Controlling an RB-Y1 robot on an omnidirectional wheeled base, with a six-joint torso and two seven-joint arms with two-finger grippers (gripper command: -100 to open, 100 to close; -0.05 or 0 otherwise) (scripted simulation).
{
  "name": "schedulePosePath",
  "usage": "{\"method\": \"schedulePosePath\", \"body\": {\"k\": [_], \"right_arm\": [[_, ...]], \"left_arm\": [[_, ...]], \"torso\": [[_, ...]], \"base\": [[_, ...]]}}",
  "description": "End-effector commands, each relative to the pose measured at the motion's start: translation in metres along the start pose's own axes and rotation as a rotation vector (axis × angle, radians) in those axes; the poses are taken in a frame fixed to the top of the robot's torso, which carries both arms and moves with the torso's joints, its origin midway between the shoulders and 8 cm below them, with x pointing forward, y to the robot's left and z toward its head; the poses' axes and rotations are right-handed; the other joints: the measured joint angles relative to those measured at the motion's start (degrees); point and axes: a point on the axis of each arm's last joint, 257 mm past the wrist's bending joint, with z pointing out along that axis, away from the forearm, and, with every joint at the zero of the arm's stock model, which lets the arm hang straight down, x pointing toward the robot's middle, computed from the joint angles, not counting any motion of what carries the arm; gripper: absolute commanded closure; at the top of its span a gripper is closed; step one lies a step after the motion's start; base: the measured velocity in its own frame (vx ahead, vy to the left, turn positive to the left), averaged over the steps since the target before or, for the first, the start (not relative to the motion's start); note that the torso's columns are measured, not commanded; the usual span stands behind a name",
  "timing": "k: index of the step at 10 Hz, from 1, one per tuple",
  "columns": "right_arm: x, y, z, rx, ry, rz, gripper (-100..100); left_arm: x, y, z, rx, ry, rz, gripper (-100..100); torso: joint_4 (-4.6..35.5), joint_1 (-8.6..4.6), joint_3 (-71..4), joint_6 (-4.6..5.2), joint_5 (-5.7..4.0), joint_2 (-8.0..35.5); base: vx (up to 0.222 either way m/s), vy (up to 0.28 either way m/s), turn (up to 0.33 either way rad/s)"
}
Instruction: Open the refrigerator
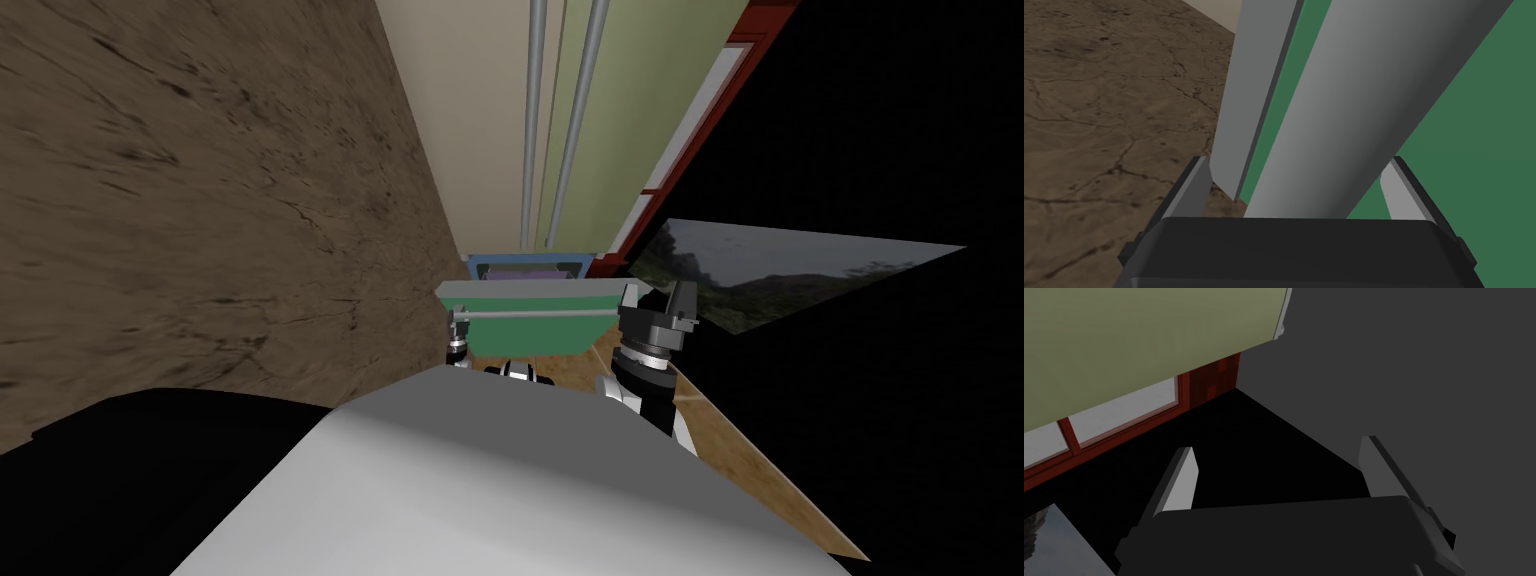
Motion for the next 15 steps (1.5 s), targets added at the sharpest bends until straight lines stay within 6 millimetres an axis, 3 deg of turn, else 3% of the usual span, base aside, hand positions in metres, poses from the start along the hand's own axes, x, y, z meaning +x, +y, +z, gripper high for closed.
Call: {"method": "schedulePosePath", "body": {"k": [1,8,9,10,11,15], "right_arm": [[0.000,0.000,0.000,0.000,0.000,0.000,0],[0.000,0.000,0.000,0.000,0.000,0.000,0],[0.000,0.000,0.000,0.000,0.000,0.000,0],[0.000,0.000,0.000,0.000,0.000,0.000,0],[0.000,0.000,0.000,0.000,0.000,0.000,0],[0.000,0.000,0.000,0.000,0.000,0.000,0]], "left_arm": [[0.000,0.001,0.016,-0.002,0.002,-0.002,-100],[0.008,0.008,0.095,-0.008,0.021,-0.010,-100],[0.008,0.008,0.095,-0.008,0.021,-0.010,-100],[0.002,0.016,0.080,-0.044,0.007,-0.007,-100],[0.000,0.019,0.078,-0.054,0.003,-0.006,0],[-0.003,0.026,0.070,-0.082,-0.008,-0.003,0]], "torso": [[-0.01,-0.04,-0.03,0.08,0.00,-0.03],[0.63,-0.23,0.42,-0.03,-0.35,0.84],[0.75,-0.32,0.44,-0.05,-0.45,0.91],[0.82,-0.31,0.46,-0.08,-0.49,0.94],[0.63,-0.25,0.44,-0.01,-0.34,0.85],[0.21,-0.02,0.19,0.07,-0.06,0.38]], "base": [[-0.024,-0.028,0.005],[-0.082,-0.024,0.023],[-0.042,-0.018,0.002],[-0.005,-0.003,-0.006],[0.000,0.000,0.000],[0.000,0.000,0.000]]}}
